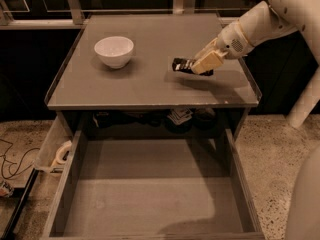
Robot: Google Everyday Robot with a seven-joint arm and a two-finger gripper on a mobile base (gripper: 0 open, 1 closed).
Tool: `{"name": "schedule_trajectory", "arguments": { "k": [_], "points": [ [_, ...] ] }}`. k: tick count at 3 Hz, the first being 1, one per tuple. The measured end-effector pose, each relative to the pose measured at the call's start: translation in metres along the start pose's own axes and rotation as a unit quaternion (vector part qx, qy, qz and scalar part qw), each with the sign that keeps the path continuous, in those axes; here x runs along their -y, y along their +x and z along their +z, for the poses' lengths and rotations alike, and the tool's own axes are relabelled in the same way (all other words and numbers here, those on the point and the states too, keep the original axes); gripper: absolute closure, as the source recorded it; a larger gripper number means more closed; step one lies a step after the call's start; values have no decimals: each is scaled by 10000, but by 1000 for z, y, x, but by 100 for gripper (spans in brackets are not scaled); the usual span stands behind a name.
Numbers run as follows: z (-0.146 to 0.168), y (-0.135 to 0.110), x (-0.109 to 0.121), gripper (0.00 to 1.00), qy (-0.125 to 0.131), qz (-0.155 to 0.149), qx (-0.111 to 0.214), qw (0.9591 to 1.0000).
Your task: Place rxbar chocolate into top drawer
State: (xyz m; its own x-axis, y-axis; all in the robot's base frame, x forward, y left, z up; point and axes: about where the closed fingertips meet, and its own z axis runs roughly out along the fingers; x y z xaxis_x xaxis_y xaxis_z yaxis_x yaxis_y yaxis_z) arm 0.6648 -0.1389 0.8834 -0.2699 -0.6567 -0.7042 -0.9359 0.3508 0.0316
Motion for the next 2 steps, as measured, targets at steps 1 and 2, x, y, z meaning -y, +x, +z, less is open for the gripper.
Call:
{"name": "schedule_trajectory", "arguments": {
  "k": [1, 2],
  "points": [
    [-27, 20, -24, 100, 145, 65, 25, 9999],
    [-56, 42, -63, 100, 428, 125, 155, 9989]
  ]
}}
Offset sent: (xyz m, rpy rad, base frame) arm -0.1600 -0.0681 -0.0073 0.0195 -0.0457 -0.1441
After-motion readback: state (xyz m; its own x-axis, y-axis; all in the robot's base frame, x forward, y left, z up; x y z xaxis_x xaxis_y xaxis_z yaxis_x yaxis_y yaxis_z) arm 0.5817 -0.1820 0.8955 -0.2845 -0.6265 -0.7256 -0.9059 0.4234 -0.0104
